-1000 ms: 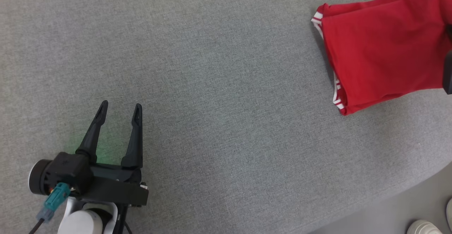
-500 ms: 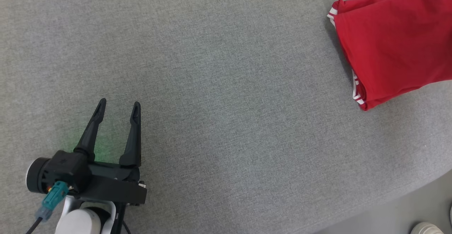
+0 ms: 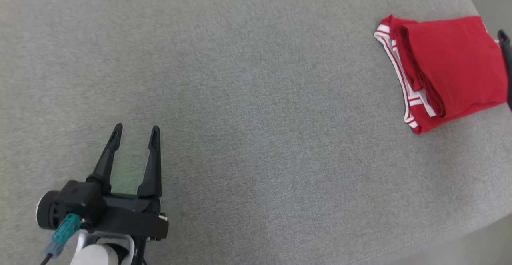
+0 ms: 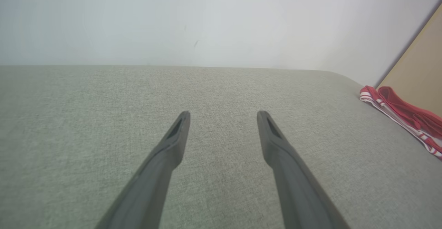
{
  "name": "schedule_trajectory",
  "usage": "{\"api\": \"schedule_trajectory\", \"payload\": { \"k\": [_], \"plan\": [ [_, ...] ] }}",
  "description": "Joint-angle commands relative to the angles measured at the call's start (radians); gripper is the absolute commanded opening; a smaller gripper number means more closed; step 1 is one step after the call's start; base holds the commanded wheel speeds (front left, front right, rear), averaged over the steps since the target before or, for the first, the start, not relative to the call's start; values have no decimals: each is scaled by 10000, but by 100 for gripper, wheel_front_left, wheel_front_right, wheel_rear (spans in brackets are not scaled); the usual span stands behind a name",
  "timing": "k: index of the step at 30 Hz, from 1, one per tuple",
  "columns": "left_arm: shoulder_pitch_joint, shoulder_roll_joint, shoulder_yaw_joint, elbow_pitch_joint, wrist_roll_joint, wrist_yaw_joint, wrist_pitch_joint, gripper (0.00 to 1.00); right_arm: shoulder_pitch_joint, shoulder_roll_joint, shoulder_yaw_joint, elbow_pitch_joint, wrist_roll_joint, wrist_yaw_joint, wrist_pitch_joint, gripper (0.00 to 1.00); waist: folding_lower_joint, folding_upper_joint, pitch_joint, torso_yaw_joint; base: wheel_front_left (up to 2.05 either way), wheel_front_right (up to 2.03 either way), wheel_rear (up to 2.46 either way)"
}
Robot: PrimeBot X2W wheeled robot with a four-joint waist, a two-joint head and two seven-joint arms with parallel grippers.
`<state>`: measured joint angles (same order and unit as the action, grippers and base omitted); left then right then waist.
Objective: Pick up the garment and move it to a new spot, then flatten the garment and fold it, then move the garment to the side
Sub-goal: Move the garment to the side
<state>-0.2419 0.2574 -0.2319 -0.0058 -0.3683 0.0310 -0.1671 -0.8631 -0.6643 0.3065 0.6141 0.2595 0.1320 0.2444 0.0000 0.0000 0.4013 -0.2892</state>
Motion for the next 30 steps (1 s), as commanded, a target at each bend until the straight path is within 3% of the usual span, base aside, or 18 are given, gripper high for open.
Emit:
{"api": "schedule_trajectory", "payload": {
  "k": [1,12,17,30],
  "plan": [
    [205,-39,24,69,-75,51,-92,100,244,84,54,-30,101,-22,-115,100,0,0,-405,296,0,0,0],
    [1215,-176,217,776,-299,305,-539,100,1881,803,-270,-472,645,-22,-1568,100,0,0,-2284,1197,0,0,0],
    [1601,-26,464,1079,-365,461,-606,100,2995,1442,-776,-917,900,-21,-2384,100,0,0,-3280,1681,0,0,0],
    [2404,175,851,1220,-789,737,-460,100,5903,3048,-1776,-2772,924,-21,-2537,100,0,0,-4718,2478,0,0,0]
  ]
}}
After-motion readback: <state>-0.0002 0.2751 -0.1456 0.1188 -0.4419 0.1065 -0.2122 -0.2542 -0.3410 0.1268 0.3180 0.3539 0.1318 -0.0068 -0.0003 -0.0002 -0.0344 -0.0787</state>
